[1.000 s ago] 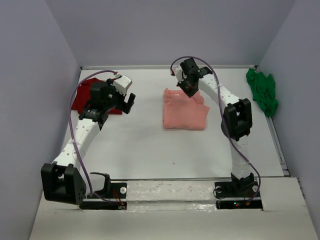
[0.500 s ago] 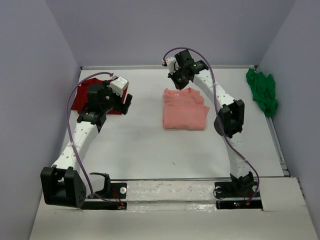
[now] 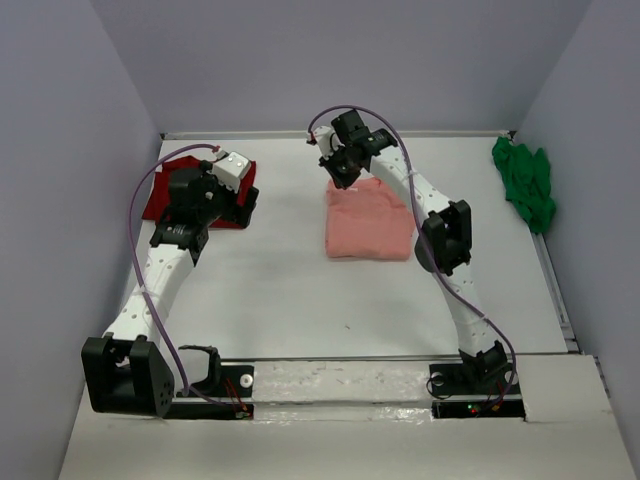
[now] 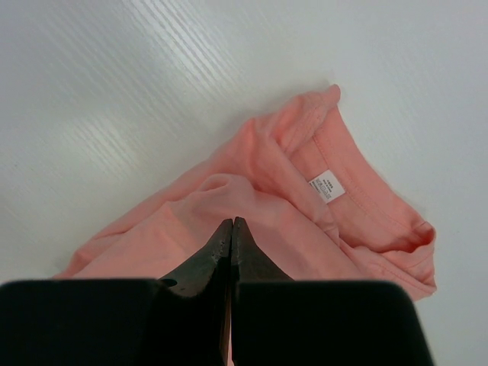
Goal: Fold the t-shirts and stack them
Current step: Fold the tshirt
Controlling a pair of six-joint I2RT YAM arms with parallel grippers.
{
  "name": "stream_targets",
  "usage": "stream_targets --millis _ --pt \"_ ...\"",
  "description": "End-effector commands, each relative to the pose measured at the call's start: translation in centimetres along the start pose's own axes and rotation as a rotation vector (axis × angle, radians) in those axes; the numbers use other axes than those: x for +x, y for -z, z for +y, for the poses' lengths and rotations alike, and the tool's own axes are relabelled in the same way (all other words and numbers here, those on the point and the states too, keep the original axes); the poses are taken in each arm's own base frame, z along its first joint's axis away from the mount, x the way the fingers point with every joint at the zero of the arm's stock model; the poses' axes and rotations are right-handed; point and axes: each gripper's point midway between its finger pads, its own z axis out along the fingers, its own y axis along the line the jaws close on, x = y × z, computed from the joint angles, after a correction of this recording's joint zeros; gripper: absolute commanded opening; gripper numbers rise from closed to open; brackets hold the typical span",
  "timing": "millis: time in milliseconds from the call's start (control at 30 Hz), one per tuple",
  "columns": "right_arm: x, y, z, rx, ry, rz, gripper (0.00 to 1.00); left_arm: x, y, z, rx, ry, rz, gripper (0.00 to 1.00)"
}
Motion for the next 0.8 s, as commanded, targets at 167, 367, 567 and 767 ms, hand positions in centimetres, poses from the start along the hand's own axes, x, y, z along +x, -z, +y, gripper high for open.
stream_targets --millis 167,367,567,767 --pt "0.1 -3.3 0.4 -0.022 0.023 -0.019 0.00 -1.3 0.4 0.8 -0.030 -0.022 -0.049 0.99" --pt "1.4 -5.5 1.3 -0.055 0.019 0.012 0.00 -0.9 0.2 0.9 -0.033 -0.023 -0.037 0.99" --pt "2.0 -7.2 1.4 -0.068 0.023 0.020 0.00 -0.7 0.1 1.0 -0.038 -0.026 -0.031 0.99" --pt "0.7 -6.5 0.4 0.001 0.062 -0.005 0.00 -0.1 0.1 1.0 -0.040 -0.025 -0.018 0.99"
